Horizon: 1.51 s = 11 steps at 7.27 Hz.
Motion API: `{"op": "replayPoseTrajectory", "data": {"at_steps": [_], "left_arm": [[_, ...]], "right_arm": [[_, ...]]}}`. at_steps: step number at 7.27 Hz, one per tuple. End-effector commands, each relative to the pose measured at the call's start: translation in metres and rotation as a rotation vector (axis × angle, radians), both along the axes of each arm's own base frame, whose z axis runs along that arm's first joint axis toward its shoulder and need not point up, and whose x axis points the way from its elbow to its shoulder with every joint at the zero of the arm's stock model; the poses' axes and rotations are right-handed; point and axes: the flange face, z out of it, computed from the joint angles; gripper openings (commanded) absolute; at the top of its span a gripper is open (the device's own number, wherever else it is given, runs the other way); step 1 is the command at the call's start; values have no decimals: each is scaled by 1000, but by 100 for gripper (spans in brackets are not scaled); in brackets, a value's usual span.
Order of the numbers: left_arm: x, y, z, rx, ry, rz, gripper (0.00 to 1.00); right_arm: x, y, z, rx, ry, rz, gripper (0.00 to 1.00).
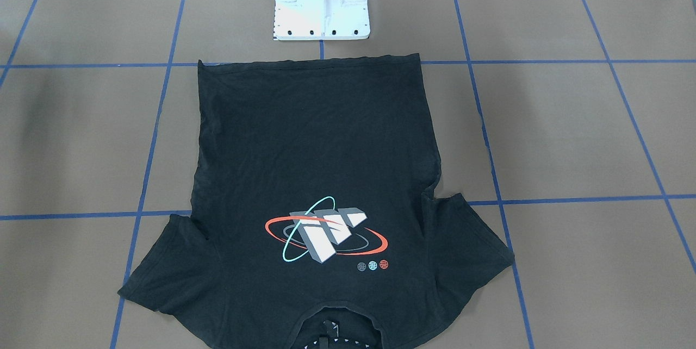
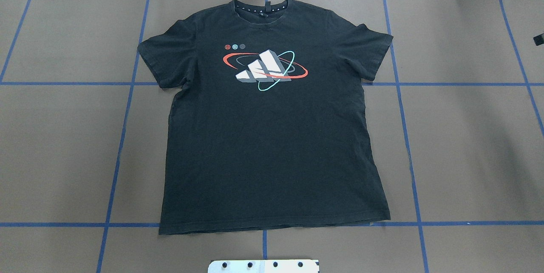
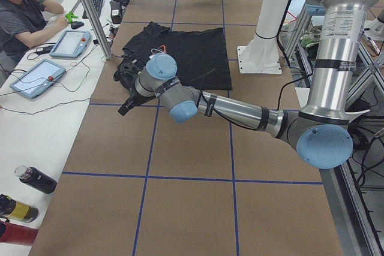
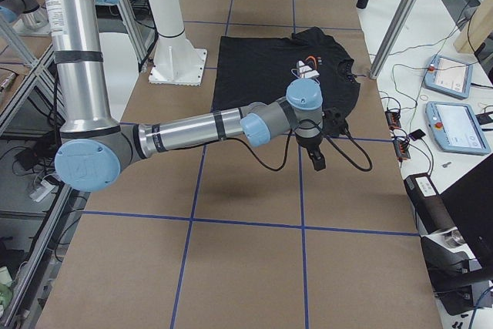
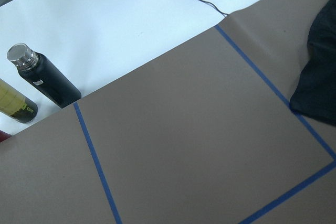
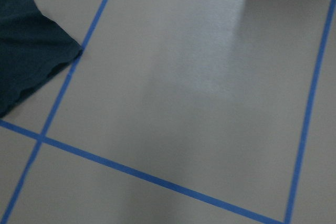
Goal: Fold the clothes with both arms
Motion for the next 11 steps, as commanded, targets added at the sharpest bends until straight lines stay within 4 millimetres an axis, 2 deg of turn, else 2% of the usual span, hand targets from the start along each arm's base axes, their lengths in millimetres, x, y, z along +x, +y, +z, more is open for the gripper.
{"op": "replayPoseTrajectory", "data": {"at_steps": [1, 2, 3, 4, 6, 7, 9, 10, 11], "left_arm": [[25, 3, -2, 21, 8, 43, 100], [27, 2, -1, 20, 7, 45, 100], [32, 3, -1, 24, 3, 56, 100], [35, 3, -1, 23, 3, 60, 100], [36, 3, -1, 23, 2, 62, 100], [36, 3, 1, 21, 1, 64, 100], [37, 3, 3, 27, 1, 64, 100], [37, 2, 4, 26, 1, 64, 100], [37, 2, 6, 23, 1, 64, 100]], "right_arm": [[-110, -38, -46, -50, -79, 88, 100], [-153, -55, -43, -34, -85, 140, 100], [-181, -71, -25, 0, -67, 157, 100], [-197, -83, -15, -6, -85, 167, 99], [-258, -95, -11, -17, -128, 263, 92], [-275, -103, -12, -24, -139, 269, 87], [-293, -121, -9, -22, -142, 277, 83], [-304, -119, 4, -25, -118, 284, 81], [-307, -119, 11, -29, -104, 290, 75]]}}
